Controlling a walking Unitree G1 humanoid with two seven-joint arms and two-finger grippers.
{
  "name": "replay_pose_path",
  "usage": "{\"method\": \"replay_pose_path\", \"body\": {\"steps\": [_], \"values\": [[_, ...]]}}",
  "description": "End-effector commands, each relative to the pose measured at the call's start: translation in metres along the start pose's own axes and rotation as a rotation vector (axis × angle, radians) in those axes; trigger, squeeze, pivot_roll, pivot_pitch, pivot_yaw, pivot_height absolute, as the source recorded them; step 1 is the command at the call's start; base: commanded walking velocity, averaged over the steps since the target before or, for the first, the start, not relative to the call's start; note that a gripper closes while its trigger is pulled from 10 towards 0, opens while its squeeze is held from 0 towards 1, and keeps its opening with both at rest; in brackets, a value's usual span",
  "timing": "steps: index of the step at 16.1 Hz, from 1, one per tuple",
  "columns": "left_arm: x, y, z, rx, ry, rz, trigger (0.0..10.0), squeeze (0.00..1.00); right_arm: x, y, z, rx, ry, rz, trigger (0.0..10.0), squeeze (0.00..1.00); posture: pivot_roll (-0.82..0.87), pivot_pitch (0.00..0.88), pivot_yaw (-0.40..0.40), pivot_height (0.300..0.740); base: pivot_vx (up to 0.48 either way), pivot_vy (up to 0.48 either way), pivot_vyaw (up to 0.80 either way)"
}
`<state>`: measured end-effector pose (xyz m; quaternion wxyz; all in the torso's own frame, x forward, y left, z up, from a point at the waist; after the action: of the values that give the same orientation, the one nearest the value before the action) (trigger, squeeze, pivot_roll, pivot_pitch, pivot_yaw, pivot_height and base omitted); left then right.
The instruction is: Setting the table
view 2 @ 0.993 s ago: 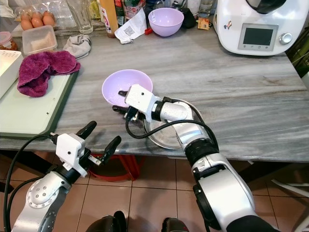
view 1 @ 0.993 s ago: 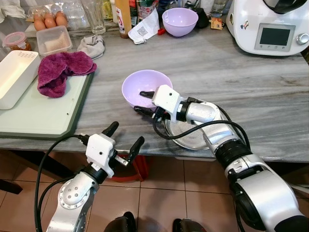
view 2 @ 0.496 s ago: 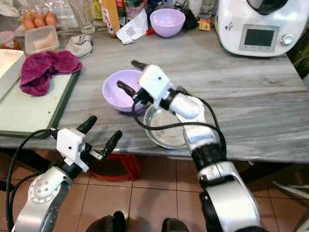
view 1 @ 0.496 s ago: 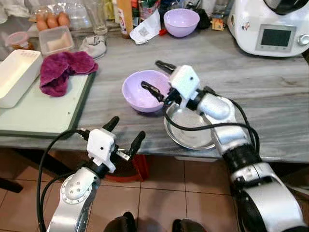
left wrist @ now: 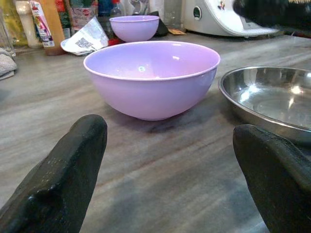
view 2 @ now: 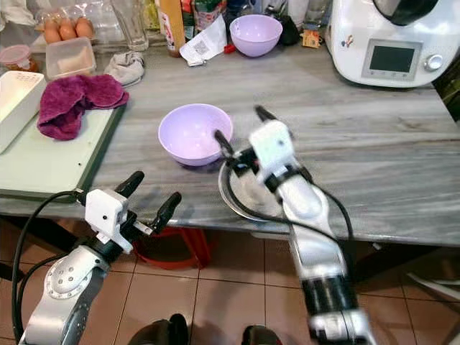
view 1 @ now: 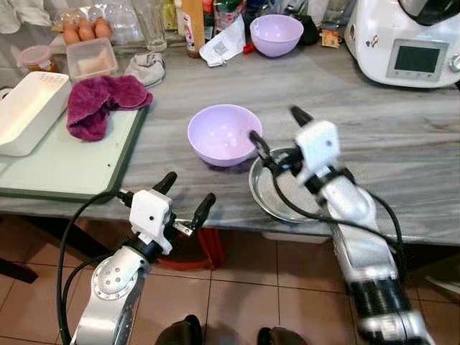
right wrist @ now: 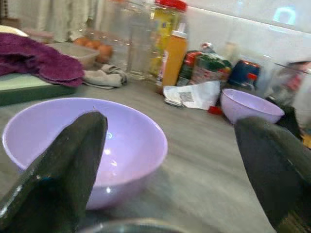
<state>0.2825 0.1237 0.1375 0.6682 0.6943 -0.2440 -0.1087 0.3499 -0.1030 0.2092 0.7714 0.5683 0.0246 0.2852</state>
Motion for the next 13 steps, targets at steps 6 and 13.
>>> {"method": "replay_pose_path", "body": {"steps": [6, 13], "values": [[-0.005, -0.007, -0.008, 0.006, 0.022, -0.020, 10.0, 0.00, -0.021, -0.008, -0.007, 0.050, -0.123, -0.147, 10.0, 0.00, -0.14, 0.172, 0.024, 0.740, 0.000, 0.000, 0.00], [-0.006, -0.013, -0.012, 0.011, 0.058, -0.054, 10.0, 0.00, -0.035, -0.026, -0.007, 0.050, -0.160, -0.303, 10.0, 0.00, -0.14, 0.173, 0.021, 0.740, 0.000, 0.000, 0.00]]}}
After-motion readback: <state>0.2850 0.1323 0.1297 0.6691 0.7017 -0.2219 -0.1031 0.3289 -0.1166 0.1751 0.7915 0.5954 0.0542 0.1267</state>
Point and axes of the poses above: a point about 5 cm out from each wrist's last joint towards the gripper, its own x axis pointing out of the wrist towards the gripper, its own y axis along the axis of the wrist's last joint, z = x × y, the point moved 3 cm from there along x, pointing out of the wrist towards the gripper, and after that the axes turned 2 degrees about -x, right-handed, at the moved point
